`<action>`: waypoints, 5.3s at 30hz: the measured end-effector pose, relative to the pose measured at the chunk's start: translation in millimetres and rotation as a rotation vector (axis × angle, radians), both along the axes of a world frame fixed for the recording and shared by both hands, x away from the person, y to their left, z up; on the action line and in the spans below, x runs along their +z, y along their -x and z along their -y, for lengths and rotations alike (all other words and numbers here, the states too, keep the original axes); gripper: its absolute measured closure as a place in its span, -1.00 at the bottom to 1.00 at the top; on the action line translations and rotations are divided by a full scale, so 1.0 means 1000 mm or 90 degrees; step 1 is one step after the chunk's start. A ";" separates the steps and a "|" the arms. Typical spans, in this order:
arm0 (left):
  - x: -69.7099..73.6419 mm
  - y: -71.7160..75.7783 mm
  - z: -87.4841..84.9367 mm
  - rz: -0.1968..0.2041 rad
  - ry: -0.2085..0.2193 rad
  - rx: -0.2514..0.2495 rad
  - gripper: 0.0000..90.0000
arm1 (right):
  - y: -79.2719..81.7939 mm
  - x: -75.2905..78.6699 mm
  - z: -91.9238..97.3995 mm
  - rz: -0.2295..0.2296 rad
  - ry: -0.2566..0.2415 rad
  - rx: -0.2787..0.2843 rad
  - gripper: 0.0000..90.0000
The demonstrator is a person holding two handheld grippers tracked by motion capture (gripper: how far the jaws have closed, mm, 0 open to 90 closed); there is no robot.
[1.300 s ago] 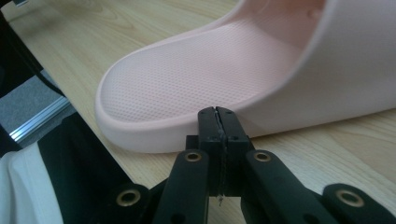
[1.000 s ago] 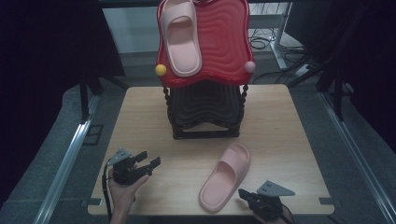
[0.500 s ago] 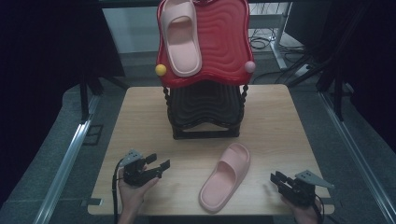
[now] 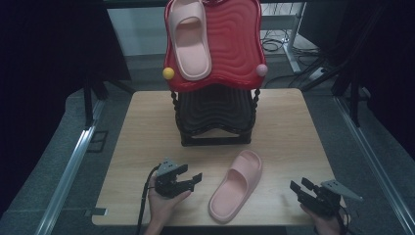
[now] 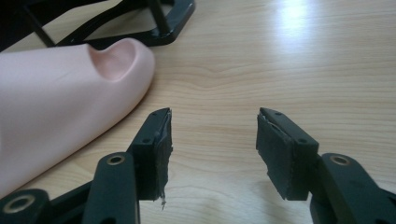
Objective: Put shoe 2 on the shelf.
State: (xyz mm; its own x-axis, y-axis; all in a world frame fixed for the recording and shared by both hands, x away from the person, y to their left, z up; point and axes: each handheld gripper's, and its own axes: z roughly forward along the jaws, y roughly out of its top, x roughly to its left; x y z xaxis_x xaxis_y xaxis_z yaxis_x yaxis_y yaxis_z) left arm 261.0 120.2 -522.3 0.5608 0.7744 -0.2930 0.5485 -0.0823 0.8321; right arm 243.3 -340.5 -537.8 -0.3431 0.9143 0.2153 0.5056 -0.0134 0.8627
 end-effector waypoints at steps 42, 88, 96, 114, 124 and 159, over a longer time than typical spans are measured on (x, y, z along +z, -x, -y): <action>-0.019 -0.024 0.104 0.002 -0.038 -0.021 0.74 | 0.001 -0.007 0.002 -0.027 0.003 -0.063 -0.09; 0.039 -0.009 0.036 0.084 0.157 0.075 0.86 | 0.000 -0.008 0.007 -0.036 -0.011 -0.098 -0.12; 0.062 -0.006 0.026 0.118 0.175 0.073 0.86 | 0.000 -0.009 0.006 -0.040 -0.011 -0.098 -0.12; 0.095 -0.007 0.017 0.162 0.195 0.077 0.87 | -0.001 -0.010 0.006 -0.043 -0.013 -0.098 -0.12; 0.115 -0.007 0.012 0.190 0.209 0.080 0.86 | -0.001 -0.011 0.006 -0.047 -0.016 -0.096 -0.12; 0.211 -0.044 0.008 0.266 0.220 0.116 0.86 | -0.002 -0.014 0.008 -0.052 -0.018 -0.099 -0.12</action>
State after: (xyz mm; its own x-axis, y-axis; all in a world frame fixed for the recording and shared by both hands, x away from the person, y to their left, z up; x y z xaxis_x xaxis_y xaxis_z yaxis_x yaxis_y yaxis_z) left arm 304.6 112.3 -311.0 0.5492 0.7686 -0.3281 0.1465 0.2980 0.9433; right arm 245.5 -349.0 -551.3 -0.1789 0.9480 0.2634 0.5636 -0.1207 0.8172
